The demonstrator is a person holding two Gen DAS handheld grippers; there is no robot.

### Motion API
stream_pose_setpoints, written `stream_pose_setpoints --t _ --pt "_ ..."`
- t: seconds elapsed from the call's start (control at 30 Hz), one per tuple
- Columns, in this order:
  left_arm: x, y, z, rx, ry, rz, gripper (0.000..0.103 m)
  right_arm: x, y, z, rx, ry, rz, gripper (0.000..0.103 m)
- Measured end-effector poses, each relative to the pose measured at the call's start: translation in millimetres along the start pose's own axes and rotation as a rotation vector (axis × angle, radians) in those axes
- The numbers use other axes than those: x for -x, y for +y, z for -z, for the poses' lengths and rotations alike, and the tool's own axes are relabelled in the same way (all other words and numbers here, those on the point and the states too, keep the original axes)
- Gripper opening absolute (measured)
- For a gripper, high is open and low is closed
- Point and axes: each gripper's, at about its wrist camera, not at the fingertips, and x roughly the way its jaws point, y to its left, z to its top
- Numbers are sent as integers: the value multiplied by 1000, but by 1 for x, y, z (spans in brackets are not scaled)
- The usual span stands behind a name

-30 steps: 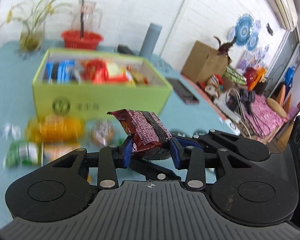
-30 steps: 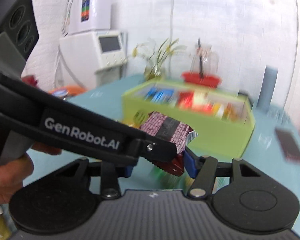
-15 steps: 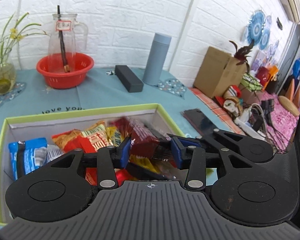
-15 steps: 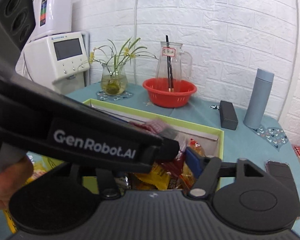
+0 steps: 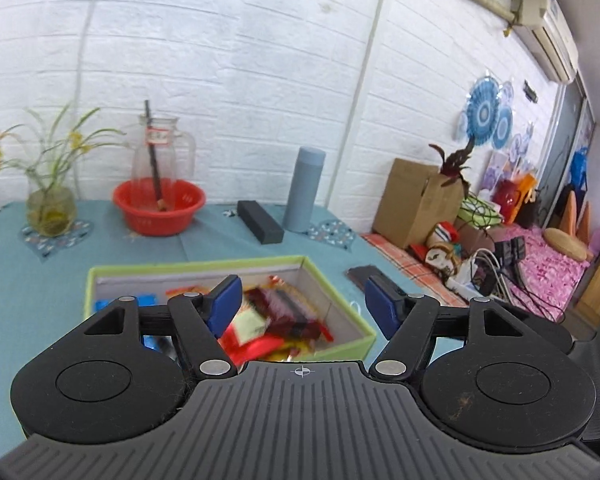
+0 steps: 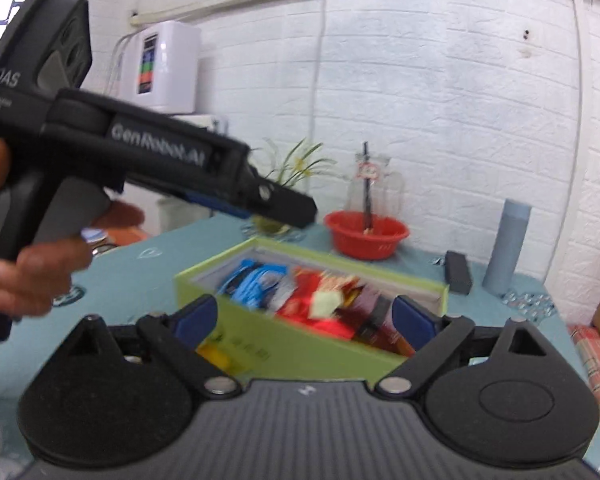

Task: Organize snacks
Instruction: 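Grasp the yellow chips bag with the left gripper, then carry the yellow chips bag into the lime-green box and release it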

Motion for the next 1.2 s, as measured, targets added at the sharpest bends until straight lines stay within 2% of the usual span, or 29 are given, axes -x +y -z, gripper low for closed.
stream_pose_setpoints --t 0.13,0.23,0.3,0.33,0.43,0.5,0.67,0.8,1.07,1.13,1.2 --pt "38 23 40 53 19 -82 57 4 28 29 -45 77 -76 93" --pt "58 50 79 137 80 -144 56 -9 53 47 -83 152 -165 93" --pt "64 66 103 211 125 -168 52 -23 68 53 -97 187 -222 93" --pt "64 72 114 237 156 -158 49 -31 75 54 -97 202 -249 93" --pt "57 83 135 303 233 -108 30 -57 96 55 -55 251 -267 93" --pt "48 88 140 310 262 -85 17 -73 103 56 -18 275 -266 93" --pt "26 95 140 336 307 -24 8 -88 119 57 45 324 -296 93" --pt "35 81 147 292 319 -32 8 -66 127 58 75 313 -300 93" --pt "63 29 183 298 383 36 9 8 126 86 17 329 -263 94" --pt "69 16 186 261 383 29 13 16 121 92 -12 328 -263 93" --pt "73 9 183 222 375 -17 20 21 115 94 -33 324 -238 93"
